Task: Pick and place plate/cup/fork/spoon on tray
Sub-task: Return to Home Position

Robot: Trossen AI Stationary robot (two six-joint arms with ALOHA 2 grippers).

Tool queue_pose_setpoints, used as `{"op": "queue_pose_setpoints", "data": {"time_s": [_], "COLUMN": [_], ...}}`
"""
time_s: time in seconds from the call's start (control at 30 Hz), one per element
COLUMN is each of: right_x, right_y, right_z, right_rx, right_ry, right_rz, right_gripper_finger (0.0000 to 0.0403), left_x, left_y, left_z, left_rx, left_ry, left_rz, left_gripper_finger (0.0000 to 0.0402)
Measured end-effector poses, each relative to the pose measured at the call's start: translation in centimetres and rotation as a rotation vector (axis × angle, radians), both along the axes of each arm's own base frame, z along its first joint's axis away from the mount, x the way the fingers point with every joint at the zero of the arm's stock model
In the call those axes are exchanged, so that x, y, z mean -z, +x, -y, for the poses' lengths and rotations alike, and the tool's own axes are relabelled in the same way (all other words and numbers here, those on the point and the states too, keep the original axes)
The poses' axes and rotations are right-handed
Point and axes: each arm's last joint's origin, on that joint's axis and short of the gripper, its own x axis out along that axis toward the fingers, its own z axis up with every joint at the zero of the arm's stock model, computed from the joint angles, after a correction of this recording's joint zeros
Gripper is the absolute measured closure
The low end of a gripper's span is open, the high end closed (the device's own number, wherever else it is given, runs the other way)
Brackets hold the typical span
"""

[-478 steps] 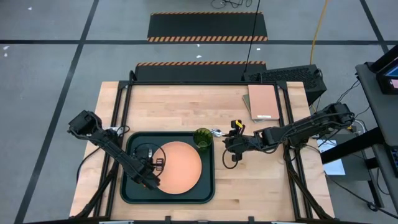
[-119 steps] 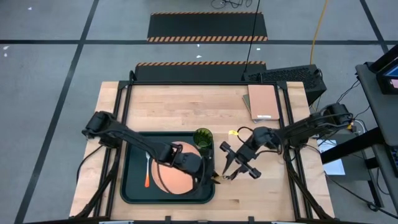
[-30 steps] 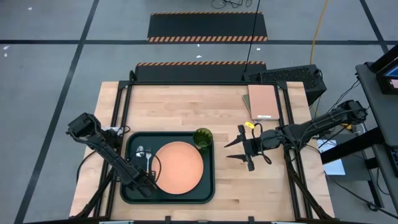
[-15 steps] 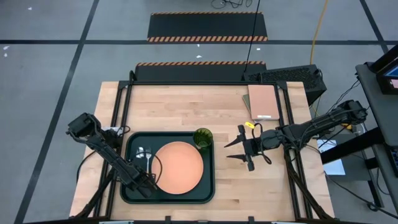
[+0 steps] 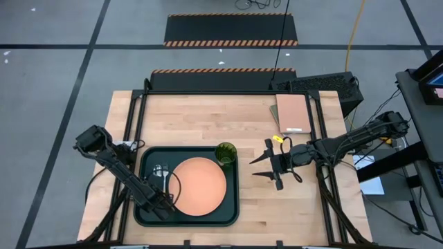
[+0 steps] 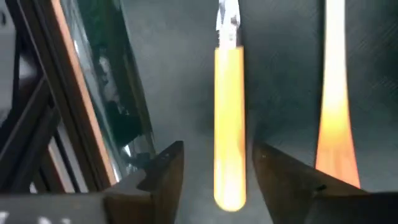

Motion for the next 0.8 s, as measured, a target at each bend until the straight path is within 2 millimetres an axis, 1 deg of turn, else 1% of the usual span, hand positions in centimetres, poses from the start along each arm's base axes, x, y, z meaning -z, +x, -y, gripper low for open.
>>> {"op": "queue_pose_setpoints", "data": {"time_s": [0.1,0.2,0.37,0.43,0.5,0.6,0.7,0.8], "right_x": [0.0,0.0,0.2,0.5,0.9,1.5,1.6,1.6], "right_y": [0.0,0.0,0.0,-0.1,-0.2,-0.4,-0.4,-0.3], "right_z": [0.0,0.0,0.0,0.0,0.1,0.1,0.2,0.3], "right_rx": [0.000,0.000,0.000,0.000,0.001,0.004,0.034,0.057], "right_ry": [0.000,0.000,-0.001,-0.004,-0.005,-0.010,-0.014,-0.024], "right_rz": [0.000,-0.001,-0.004,-0.013,-0.024,-0.037,-0.020,-0.011], "right_gripper_finger": [0.0222,0.0222,0.0222,0.0222,0.0222,0.0222,0.0222,0.0222], "left_x": [-0.5,-2.4,-6.8,-8.3,-9.4,-10.0,-10.1,-10.3], "left_y": [0.1,0.6,0.8,0.9,1.2,1.8,2.4,3.2], "left_z": [-0.2,-0.5,-1.7,-2.2,-2.8,-3.5,-4.3,-5.5], "left_rx": [0.047,0.094,0.239,0.324,0.414,0.514,0.600,0.686], "left_ry": [0.026,0.108,0.304,0.370,0.442,0.541,0.601,0.623], "left_rz": [0.072,0.210,0.421,0.496,0.568,0.612,0.577,0.531], "left_gripper_finger": [0.0184,0.0176,0.0193,0.0205,0.0219,0.0241,0.0261,0.0277]}}
